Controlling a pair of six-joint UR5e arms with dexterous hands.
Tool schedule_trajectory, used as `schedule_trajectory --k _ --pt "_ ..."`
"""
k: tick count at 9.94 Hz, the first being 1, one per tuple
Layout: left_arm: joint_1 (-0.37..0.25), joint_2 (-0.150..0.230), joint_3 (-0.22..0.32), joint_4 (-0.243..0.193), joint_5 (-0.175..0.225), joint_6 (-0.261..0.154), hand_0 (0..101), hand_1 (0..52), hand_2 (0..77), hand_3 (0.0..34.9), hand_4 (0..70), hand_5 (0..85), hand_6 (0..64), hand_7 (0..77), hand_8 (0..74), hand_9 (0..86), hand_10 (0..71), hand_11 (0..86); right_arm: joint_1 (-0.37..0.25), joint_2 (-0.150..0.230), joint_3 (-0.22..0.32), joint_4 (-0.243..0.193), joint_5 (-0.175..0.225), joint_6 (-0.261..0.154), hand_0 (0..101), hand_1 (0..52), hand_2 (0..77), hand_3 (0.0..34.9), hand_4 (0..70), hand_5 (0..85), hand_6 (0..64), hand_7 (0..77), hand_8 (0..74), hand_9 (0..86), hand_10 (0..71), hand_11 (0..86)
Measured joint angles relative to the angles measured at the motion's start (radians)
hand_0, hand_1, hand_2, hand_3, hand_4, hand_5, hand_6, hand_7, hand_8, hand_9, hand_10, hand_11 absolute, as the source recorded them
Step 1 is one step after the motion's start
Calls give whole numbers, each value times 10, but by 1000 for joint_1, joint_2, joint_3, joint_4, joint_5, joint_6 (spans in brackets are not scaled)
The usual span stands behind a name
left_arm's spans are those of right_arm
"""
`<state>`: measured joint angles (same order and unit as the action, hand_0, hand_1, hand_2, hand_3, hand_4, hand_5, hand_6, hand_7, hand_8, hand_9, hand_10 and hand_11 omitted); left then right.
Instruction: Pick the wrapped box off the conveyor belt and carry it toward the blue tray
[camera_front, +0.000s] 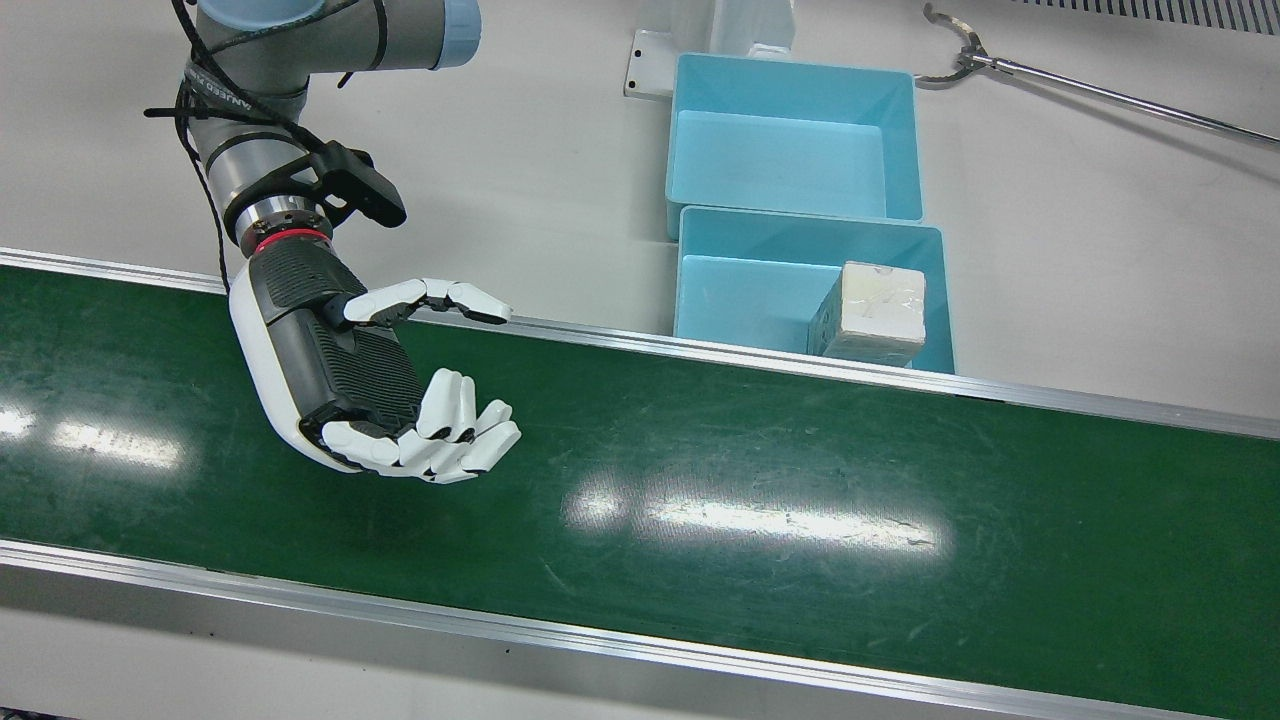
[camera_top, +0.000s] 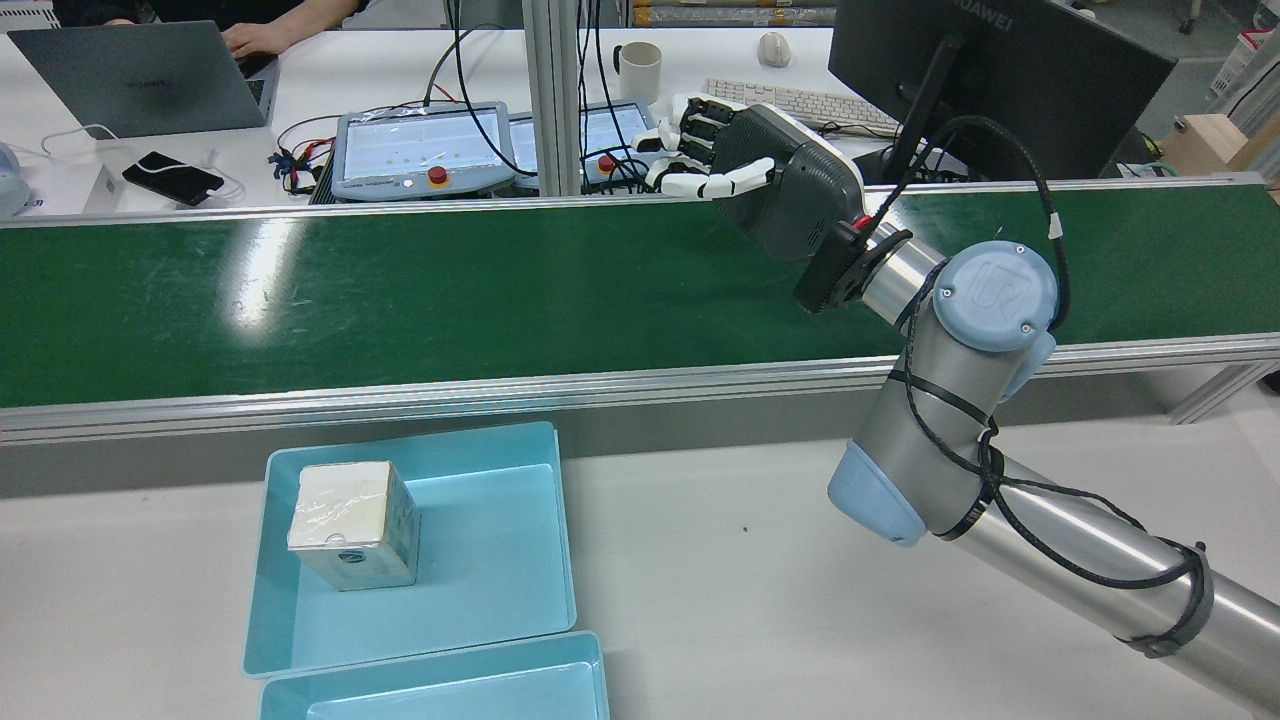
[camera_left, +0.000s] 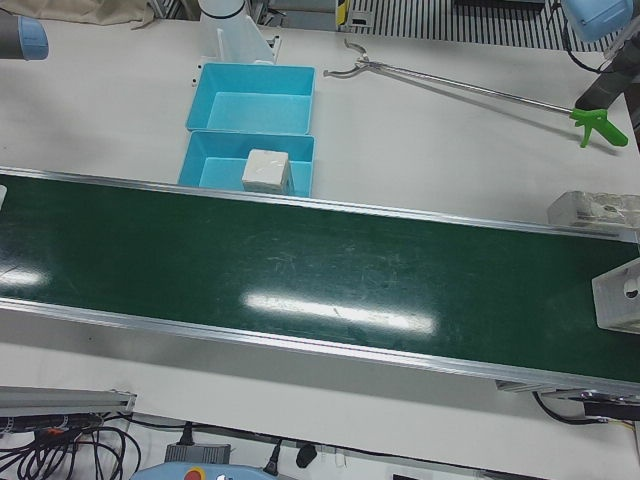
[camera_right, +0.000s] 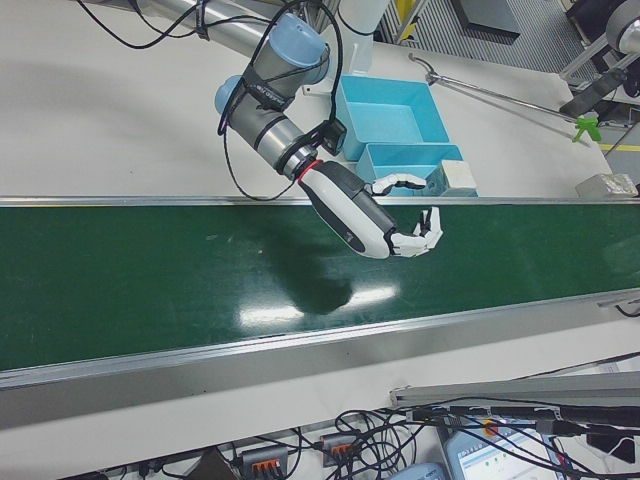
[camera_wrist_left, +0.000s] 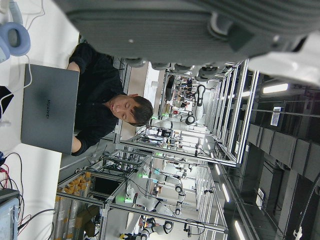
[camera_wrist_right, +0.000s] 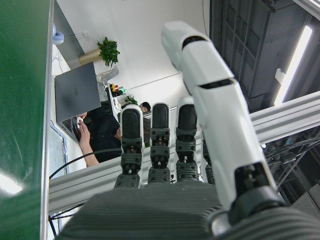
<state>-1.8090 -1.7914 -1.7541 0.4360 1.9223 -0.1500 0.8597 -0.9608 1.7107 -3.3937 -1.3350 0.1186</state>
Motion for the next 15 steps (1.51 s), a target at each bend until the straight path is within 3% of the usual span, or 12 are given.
schedule_trajectory --k 1,2,3,4,5,6,8,9,12,13,14,15 --pt "0 0 0 0 0 0 0 0 5 0 0 11 0 5 5 5 5 0 -9 -1 0 12 -2 -1 571 235 300 13 415 524 387 551 387 382 344 535" --pt "0 0 0 0 0 0 0 0 5 0 0 11 0 5 5 5 5 0 -15 -1 0 24 -4 -2 553 218 196 45 147 278 169 333 87 131 136 393" --pt "0 0 0 0 0 0 0 0 11 0 0 11 0 5 5 5 5 5 -22 0 -1 33 -5 -4 553 218 196 45 147 278 169 333 87 131 136 393" --pt "0 0 0 0 0 0 0 0 11 0 0 11 0 5 5 5 5 5 -27 1 -1 39 -5 -4 532 180 120 81 54 175 71 245 0 22 0 131" --pt "0 0 0 0 0 0 0 0 11 0 0 11 0 5 5 5 5 0 -30 1 -2 41 -5 -4 515 202 104 167 104 109 44 147 0 11 0 16" --pt "0 0 0 0 0 0 0 0 11 0 0 11 0 5 5 5 5 0 -30 2 -2 42 -3 -3 568 316 147 150 180 191 44 147 0 11 0 16" --pt "0 0 0 0 0 0 0 0 5 0 0 11 0 5 5 5 5 0 -26 3 -2 42 2 -2 568 316 147 150 180 191 120 235 0 11 54 65" --pt "0 0 0 0 0 0 0 0 11 0 0 11 0 5 5 5 0 5 -23 2 -1 41 3 -1 711 371 387 91 289 393 202 398 0 213 180 262" --pt "0 0 0 0 0 0 0 0 11 0 0 11 0 5 5 5 5 0 -4 -1 -1 40 5 2 706 322 567 10 365 584 349 556 76 398 355 425" --pt "0 0 0 0 0 0 0 0 11 0 0 11 0 5 5 5 5 0 0 -1 -1 43 5 1 761 267 464 0 524 714 507 714 289 562 518 589" --pt "0 0 0 0 0 0 0 0 11 0 0 11 0 5 5 5 5 0 3 -2 0 45 3 0 761 267 464 0 524 714 507 714 289 562 518 589" --pt "0 0 0 0 0 0 0 0 11 0 0 11 0 5 5 5 5 0 5 -5 1 45 1 -1 642 344 573 0 349 496 464 731 295 535 475 551"
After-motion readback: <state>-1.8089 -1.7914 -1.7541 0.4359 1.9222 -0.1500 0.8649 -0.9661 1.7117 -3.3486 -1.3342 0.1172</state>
